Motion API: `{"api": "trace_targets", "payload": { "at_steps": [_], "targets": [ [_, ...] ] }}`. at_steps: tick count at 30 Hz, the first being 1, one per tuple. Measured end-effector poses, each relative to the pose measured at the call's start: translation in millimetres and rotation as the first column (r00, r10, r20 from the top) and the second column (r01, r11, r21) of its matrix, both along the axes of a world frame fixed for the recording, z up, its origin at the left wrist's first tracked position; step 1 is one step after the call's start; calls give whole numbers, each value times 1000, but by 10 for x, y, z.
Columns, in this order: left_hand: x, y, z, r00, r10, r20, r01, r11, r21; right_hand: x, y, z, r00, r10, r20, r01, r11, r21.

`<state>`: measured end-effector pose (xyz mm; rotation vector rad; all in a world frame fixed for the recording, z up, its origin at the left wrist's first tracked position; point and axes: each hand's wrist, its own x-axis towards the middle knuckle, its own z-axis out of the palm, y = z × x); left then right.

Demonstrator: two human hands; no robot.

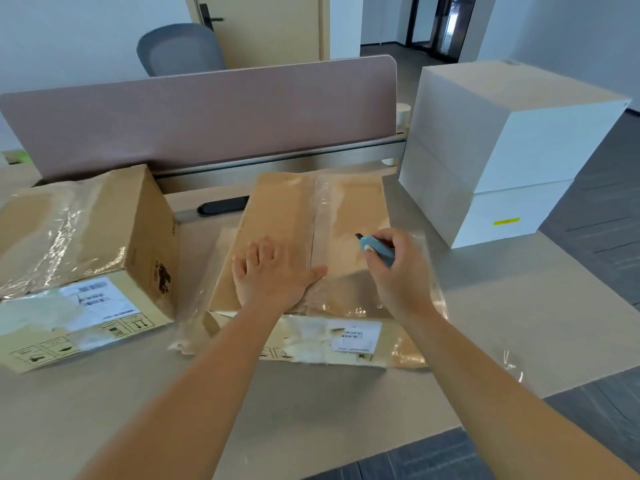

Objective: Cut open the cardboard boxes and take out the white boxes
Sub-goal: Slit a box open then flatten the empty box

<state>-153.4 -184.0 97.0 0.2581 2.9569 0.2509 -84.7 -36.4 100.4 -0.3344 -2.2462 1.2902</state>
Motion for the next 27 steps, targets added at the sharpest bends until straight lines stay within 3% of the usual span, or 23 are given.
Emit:
{"api": "trace_targets", "payload": {
  "at_steps": [3,6,9,11,14,17,19,22,27],
  "targets": [
    [82,230,69,989,79,127,-90,993,79,106,52,-17,1000,-6,-13,6,1000,-10],
    [141,264,144,982,31,184,-68,977,201,166,46,-103,999,-42,-15,42,999,1],
    [34,98,216,981,-192,24,183,960,212,155,-19,-170,996,-84,-17,85,996,13],
    [-128,4,236,922,-382,-65,387,914,123,123,-40,-197,993,-115,-27,116,993,38],
    [-351,11,191,783,-621,-24,620,783,-47,40,-3,-228,989,-140,-51,142,989,49],
    [-497,123,105,650,-759,30,751,637,-173,-71,55,-221,983,-175,-61,177,984,24],
    [-589,188,43,621,-782,43,775,605,-184,-150,106,-195,976,-211,-54,209,977,-40],
    [-648,245,-12,642,-765,56,763,630,-143,-236,166,-133,955,-292,-56,270,930,-251],
    [-607,448,-45,712,-702,29,702,709,-69,-167,162,0,874,-476,-96,327,723,-609]
  ]
}}
